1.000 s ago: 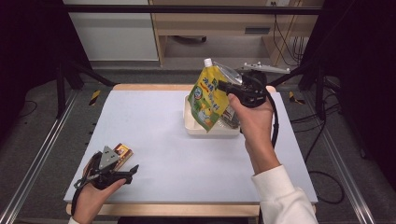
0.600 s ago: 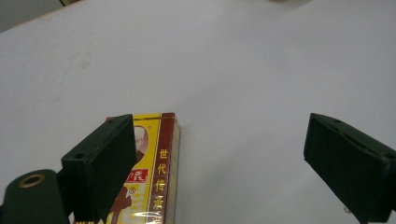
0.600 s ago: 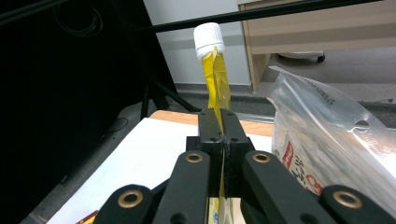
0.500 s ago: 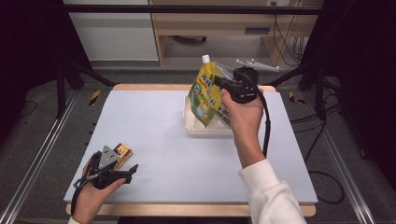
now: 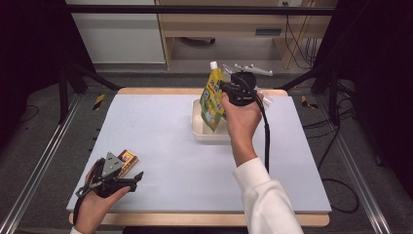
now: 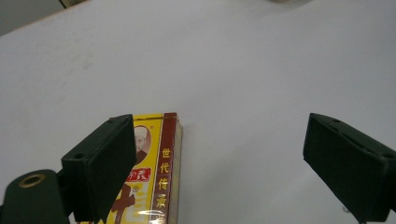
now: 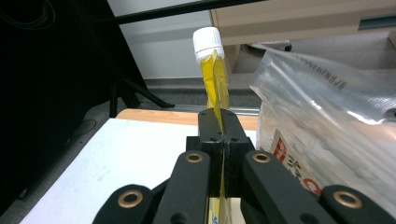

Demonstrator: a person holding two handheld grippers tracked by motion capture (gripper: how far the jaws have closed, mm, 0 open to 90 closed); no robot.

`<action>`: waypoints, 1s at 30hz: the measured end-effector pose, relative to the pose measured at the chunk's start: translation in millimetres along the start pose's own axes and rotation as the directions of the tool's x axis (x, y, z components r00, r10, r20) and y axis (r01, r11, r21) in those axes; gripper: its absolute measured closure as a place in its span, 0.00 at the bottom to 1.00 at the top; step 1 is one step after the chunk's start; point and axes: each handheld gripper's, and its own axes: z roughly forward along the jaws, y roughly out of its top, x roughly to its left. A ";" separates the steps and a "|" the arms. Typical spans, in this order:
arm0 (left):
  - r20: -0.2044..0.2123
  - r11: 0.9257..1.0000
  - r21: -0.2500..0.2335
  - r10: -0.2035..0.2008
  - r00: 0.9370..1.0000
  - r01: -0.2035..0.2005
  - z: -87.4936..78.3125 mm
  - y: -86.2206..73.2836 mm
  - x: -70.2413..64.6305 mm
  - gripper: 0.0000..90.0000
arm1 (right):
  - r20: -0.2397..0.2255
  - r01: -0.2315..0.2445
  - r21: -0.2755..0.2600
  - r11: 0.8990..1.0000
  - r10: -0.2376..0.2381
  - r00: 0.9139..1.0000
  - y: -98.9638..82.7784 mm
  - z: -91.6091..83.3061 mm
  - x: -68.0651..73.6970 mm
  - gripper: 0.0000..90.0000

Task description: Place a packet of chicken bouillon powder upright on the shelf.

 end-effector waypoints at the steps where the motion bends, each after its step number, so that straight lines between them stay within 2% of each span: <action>1: 0.001 1.000 0.001 -0.001 1.000 0.001 0.1 -0.2 0.2 0.10 | 0.004 -0.005 0.000 1.000 0.005 1.000 -1.1 3.0 -0.5 1.00; 7: 0.005 1.000 0.005 0.001 1.000 -0.001 1.1 -0.5 -0.3 0.10 | 0.028 -0.020 0.007 1.000 0.020 0.999 -5.6 15.9 -3.0 1.00; 16: 0.011 1.000 0.005 0.001 1.000 -0.001 1.9 -0.4 -1.8 0.10 | 0.055 -0.023 0.010 1.000 0.023 0.998 -5.5 23.3 -7.6 1.00; 22: 0.014 1.000 0.004 0.001 1.000 -0.001 1.7 -0.5 -2.0 0.10 | 0.068 -0.043 0.016 0.999 0.042 0.997 -7.1 32.5 -7.6 1.00; 30: 0.018 1.000 0.003 0.002 1.000 -0.003 1.6 -0.7 -1.5 0.10 | 0.097 -0.029 0.016 0.999 0.027 0.995 -8.7 40.9 -8.0 1.00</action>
